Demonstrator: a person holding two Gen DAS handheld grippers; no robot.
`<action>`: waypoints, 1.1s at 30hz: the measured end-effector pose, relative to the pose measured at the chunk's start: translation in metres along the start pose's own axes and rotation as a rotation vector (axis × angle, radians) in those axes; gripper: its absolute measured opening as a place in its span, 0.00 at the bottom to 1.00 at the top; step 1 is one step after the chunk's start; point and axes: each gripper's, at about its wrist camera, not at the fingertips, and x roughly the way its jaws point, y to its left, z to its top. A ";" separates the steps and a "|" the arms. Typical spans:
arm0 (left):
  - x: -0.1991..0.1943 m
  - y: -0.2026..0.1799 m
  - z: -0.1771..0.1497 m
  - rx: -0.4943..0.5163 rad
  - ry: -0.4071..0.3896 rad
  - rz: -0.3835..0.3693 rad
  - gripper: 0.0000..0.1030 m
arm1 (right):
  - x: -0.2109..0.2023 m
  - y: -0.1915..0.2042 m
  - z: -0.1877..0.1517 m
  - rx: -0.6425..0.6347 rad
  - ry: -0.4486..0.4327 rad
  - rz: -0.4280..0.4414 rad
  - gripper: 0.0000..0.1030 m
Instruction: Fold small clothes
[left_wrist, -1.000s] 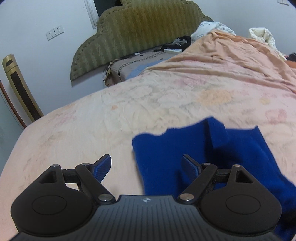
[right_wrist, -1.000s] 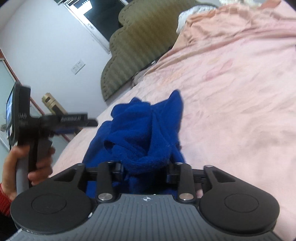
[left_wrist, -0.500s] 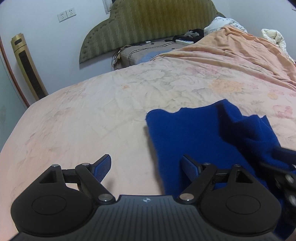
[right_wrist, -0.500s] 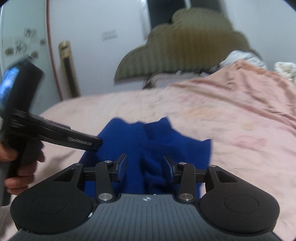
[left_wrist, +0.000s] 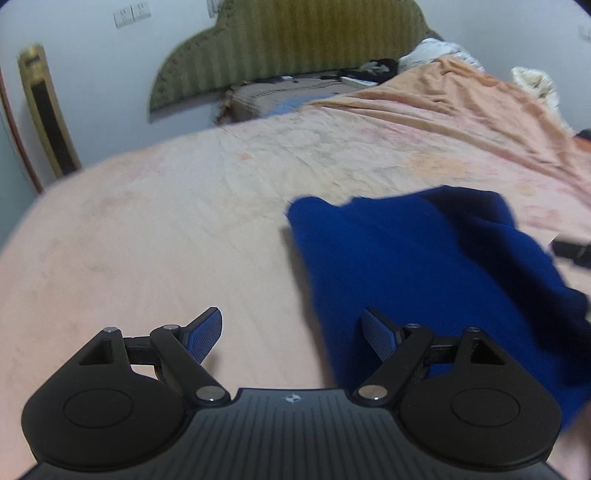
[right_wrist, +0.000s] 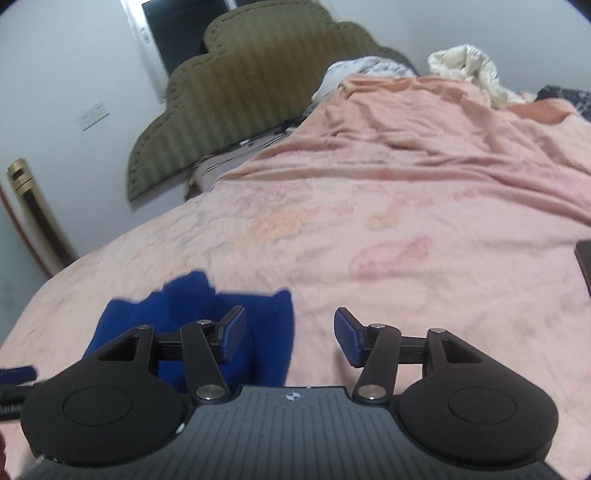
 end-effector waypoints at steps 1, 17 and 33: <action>-0.002 0.002 -0.004 -0.018 0.008 -0.039 0.81 | -0.002 -0.003 -0.005 -0.004 0.024 0.029 0.63; 0.005 0.012 -0.054 -0.283 0.116 -0.441 0.57 | -0.011 -0.016 -0.049 0.107 0.290 0.408 0.70; -0.016 0.031 -0.059 -0.162 0.102 -0.352 0.20 | -0.020 0.018 -0.072 0.070 0.346 0.407 0.33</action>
